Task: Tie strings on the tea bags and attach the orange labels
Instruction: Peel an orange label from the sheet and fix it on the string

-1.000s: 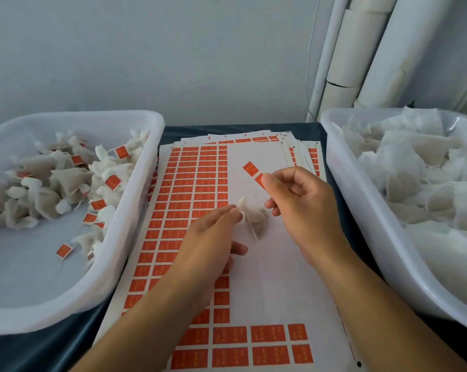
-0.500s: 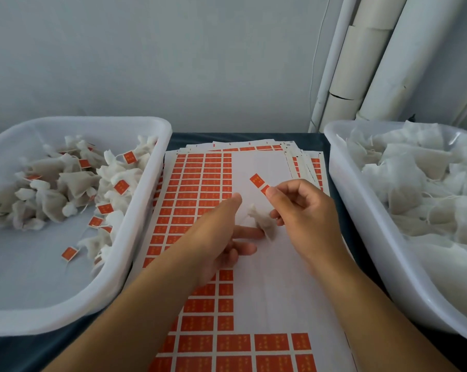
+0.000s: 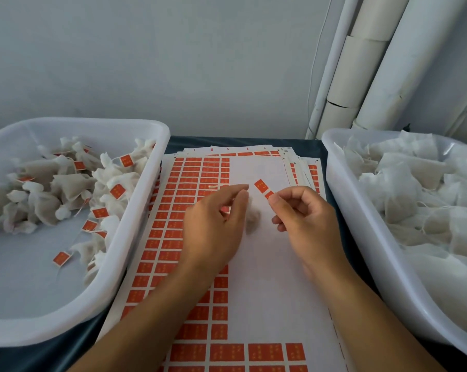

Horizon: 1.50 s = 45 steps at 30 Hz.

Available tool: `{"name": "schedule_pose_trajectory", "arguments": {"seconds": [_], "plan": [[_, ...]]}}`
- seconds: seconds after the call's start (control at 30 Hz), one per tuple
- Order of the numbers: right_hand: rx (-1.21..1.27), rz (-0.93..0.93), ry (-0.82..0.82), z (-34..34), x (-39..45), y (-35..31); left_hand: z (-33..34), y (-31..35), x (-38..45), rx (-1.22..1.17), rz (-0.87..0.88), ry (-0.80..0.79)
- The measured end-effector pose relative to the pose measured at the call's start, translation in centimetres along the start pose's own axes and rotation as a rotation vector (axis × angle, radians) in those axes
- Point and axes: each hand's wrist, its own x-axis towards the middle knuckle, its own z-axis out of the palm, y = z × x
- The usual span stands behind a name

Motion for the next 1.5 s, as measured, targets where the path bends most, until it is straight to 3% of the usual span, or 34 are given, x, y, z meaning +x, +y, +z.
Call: {"name": "schedule_pose_trajectory", "arguments": {"seconds": [0.2,0.43,0.57,1.03,1.23,1.5], "plan": [[0.106,-0.055,-0.021,-0.2,0.0,-0.8,-1.3,-0.1,-0.6,-0.221,0.052,0.027],[0.177,-0.141,-0.231,-0.5,-0.8,-1.7,-2.8,-0.6,-1.7,-0.313,0.076,-0.341],[0.124,-0.145,-0.333,-0.5,-1.1,-1.9,-2.9,-0.5,-2.2,-0.341,0.119,-0.456],[-0.201,-0.238,-0.247,-0.5,-1.5,-2.0,-2.7,-0.3,-2.5,-0.399,0.078,-0.489],[-0.291,-0.21,-0.235,-0.6,-1.5,-2.1,-2.4,0.1,-2.7,-0.452,0.032,-0.432],[-0.326,-0.151,-0.327,-1.1,-1.3,-2.2,-2.4,-0.1,-2.7,-0.434,0.071,-0.371]]}}
